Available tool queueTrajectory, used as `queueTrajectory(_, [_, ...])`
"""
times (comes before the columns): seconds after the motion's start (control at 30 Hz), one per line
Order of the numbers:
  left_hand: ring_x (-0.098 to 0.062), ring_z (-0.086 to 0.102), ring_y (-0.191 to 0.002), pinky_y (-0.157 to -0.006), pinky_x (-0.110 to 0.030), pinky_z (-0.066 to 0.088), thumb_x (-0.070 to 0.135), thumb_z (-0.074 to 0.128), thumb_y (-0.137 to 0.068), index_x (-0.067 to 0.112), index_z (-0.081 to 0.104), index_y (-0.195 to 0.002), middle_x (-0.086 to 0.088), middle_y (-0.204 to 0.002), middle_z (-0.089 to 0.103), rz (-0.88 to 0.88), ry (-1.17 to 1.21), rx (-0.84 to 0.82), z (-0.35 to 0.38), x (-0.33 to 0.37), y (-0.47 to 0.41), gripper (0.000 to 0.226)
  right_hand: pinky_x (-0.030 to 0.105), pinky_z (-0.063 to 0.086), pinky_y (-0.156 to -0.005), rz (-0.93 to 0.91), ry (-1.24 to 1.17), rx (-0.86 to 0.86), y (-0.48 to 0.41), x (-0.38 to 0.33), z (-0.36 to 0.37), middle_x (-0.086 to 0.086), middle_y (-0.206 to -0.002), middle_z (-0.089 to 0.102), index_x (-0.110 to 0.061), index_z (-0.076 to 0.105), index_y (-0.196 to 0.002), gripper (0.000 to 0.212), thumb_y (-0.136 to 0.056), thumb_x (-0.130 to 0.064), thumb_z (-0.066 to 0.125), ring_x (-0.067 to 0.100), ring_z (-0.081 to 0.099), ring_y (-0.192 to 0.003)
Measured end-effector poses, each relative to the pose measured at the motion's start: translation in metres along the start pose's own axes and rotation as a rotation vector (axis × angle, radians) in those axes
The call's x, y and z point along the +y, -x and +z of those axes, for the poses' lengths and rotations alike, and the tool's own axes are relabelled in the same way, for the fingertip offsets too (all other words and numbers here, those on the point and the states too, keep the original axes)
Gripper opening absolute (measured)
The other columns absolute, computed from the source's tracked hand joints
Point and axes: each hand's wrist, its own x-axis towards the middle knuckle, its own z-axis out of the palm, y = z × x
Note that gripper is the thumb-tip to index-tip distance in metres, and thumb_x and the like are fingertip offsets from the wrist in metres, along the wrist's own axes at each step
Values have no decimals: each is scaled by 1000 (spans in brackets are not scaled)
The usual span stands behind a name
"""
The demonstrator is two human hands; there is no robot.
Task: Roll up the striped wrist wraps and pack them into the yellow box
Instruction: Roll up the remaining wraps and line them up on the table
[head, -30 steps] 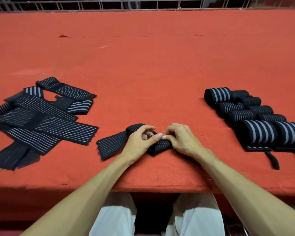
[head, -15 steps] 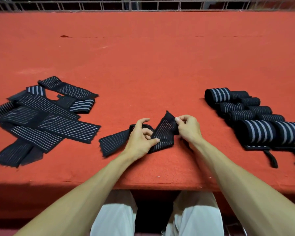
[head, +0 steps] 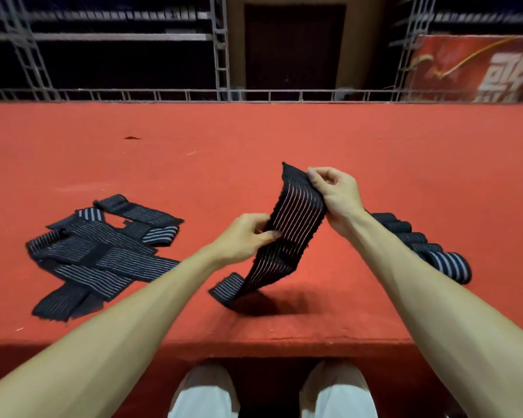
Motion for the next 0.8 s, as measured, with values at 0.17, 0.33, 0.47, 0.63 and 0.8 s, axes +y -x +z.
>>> queueTrajectory(0.17, [-14,61,-98,-87,-30,50,8,57,-95,-2,63,-114,-10,-108,68,-14,321,-93,-25,47,18,23,26,52,-60,-33,-85,-3,2,-46,6,6,-79,67,-10,65,-83,11,-86,-17,73,12,61,-63])
queueTrajectory(0.33, [-18,58,-97,-80,-33,48,12,59,-93,5,62,-116,-6,-107,64,3,453,-154,-26,70,28,25,23,52,-61,-109,97,-43,-1,-57,1,1,-74,68,-13,67,-76,18,-76,-22,82,10,61,-64])
queueTrajectory(0.47, [-18,62,-85,-68,-30,56,13,59,-94,13,65,-111,-4,-99,67,-31,449,-180,-7,60,25,18,18,49,-55,-27,197,-93,-5,-28,-8,1,-73,67,-12,69,-80,10,-80,-16,78,4,58,-57])
queueTrajectory(0.63, [-20,62,-87,-67,-29,51,19,47,-101,7,60,-120,-7,-102,66,-211,482,-223,39,2,14,25,18,37,-40,142,332,-171,-21,36,-27,8,-66,58,-4,68,-87,7,-83,-6,74,4,45,-40])
queueTrajectory(0.8, [-16,60,-84,-72,-31,51,24,40,-104,4,62,-113,-6,-100,69,-312,302,-188,72,-65,-7,31,18,44,-44,247,402,-172,-40,109,-28,8,-66,61,-5,66,-87,9,-83,-5,74,6,52,-43])
